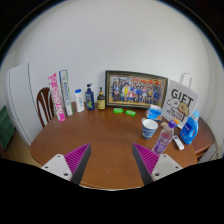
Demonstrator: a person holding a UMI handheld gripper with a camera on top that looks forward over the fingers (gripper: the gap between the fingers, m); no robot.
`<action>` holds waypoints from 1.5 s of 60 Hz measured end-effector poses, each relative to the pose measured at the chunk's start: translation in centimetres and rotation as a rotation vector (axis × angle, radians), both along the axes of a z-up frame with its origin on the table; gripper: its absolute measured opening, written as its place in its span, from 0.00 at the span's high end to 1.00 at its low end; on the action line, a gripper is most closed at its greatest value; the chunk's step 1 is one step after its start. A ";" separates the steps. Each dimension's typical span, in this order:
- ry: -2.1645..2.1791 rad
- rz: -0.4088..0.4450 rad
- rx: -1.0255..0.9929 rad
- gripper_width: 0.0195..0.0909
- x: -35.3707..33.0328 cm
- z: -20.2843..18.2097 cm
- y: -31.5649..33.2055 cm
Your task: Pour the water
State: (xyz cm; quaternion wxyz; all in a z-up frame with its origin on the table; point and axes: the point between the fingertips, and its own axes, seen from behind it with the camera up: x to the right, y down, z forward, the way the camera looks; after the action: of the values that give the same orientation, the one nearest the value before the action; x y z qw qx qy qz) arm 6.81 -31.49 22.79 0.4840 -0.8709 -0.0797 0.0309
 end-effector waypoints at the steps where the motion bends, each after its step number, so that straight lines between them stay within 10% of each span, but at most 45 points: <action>1: -0.003 -0.008 0.000 0.08 0.4 -0.1 0.1; 42: -0.024 -0.129 0.182 0.07 23.6 -11.5 14.2; 54: 0.007 -0.086 0.196 0.56 22.5 -14.3 17.8; 66: -0.010 -0.070 0.226 0.79 22.4 -13.9 18.1; 90: -0.488 -0.079 0.234 0.80 30.1 -7.9 23.0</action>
State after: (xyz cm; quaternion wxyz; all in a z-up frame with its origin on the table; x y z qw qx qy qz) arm 36.91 -8.52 14.93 0.5487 -0.7931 -0.1631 -0.2082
